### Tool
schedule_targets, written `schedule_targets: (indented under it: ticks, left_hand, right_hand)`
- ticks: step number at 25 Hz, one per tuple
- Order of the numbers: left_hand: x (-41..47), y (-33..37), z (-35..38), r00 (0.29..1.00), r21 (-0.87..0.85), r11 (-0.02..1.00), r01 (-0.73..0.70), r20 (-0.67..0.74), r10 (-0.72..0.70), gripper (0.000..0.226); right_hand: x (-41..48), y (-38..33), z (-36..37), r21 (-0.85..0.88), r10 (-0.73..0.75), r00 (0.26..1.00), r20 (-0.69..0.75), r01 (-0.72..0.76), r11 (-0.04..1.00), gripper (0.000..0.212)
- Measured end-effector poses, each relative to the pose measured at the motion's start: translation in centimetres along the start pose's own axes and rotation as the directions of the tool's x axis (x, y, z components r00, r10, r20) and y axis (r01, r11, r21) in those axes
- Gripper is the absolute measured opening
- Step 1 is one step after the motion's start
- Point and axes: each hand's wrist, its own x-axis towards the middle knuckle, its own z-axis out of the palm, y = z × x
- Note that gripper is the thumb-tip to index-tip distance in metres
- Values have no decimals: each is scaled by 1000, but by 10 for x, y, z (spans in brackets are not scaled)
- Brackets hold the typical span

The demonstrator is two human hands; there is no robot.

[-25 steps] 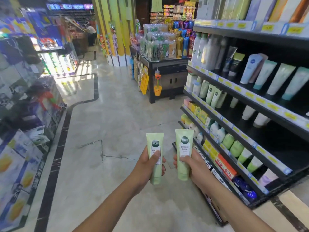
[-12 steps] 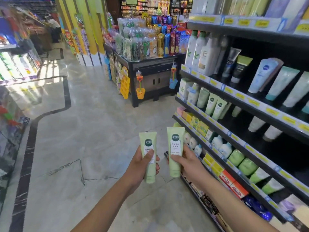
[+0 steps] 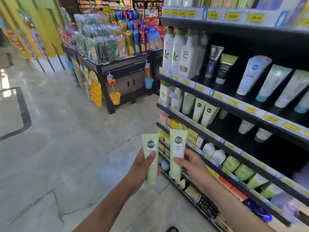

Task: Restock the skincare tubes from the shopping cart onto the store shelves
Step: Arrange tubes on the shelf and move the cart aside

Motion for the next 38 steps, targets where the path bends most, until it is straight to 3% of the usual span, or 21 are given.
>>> schedule_targets:
  ticks: [9,15,22,28,30,38]
  left_hand:
    - [143,5,50,979,66,997,36,200,-48,34]
    - [192,5,90,951,58,993,99,290,-112,27]
    - [241,-1,106,926,101,987,127,344,-154,26]
    - [259,-1,102,922,117,987,106,360,-142,23]
    - [262,-1,99,918,109,989,102,373,-136,23]
    - [275,-5,90,925,111,988,104,355,-137,23]
  right_hand:
    - [91,-2,-75,31,3,987,-158,2,1000,31]
    - [108,-3,-110,22,-1,956,-292,8,1000,31]
    - [124,0,-152,-198,-152,864,-480,62,978,34]
    - [144,12,-189,-503,-369,783,-501,84,860,39]
    - [154,14,-196,-514,-400,745,-533,90,853,40]
    - [189,25,-218,-372,-167,758,-630,-106,922,32]
